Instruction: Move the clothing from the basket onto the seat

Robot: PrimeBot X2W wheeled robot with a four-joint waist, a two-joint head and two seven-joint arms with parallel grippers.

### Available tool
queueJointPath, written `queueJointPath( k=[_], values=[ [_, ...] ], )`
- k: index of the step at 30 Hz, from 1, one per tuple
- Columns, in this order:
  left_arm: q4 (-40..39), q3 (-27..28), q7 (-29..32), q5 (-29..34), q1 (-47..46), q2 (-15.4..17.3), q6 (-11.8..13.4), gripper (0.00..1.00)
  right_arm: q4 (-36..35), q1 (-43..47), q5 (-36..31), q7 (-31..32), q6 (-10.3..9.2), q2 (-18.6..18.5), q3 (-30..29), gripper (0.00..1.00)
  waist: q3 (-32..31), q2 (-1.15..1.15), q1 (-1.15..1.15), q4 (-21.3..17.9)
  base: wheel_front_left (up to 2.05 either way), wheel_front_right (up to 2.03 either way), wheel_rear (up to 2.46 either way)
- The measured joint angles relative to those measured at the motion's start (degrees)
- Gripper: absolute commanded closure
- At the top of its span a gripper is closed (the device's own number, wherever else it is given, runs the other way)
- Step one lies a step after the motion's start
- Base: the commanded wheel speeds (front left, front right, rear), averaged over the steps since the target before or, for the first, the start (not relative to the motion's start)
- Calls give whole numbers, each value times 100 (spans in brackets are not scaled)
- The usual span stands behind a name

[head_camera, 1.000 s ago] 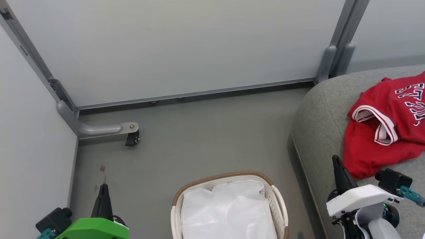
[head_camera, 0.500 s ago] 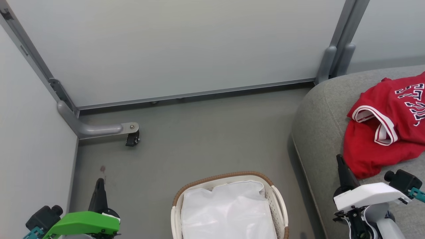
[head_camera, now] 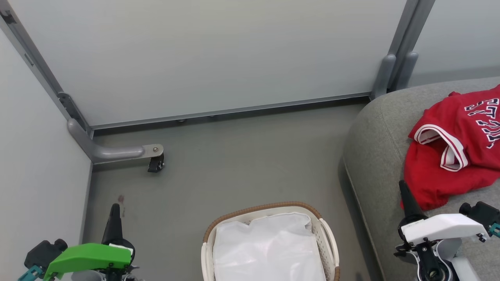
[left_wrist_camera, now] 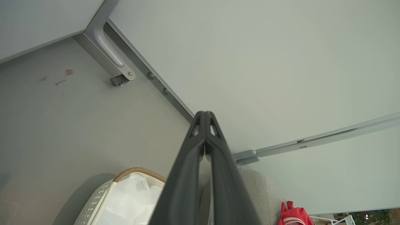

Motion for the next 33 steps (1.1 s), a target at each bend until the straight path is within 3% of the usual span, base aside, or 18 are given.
queueJointPath(
  k=[33],
  values=[
    [-189,235,460,-1641,-157,1,-26,100,-181,14,1840,467,-1,-10,-187,100,-18,0,0,5,0,0,0]
  ],
)
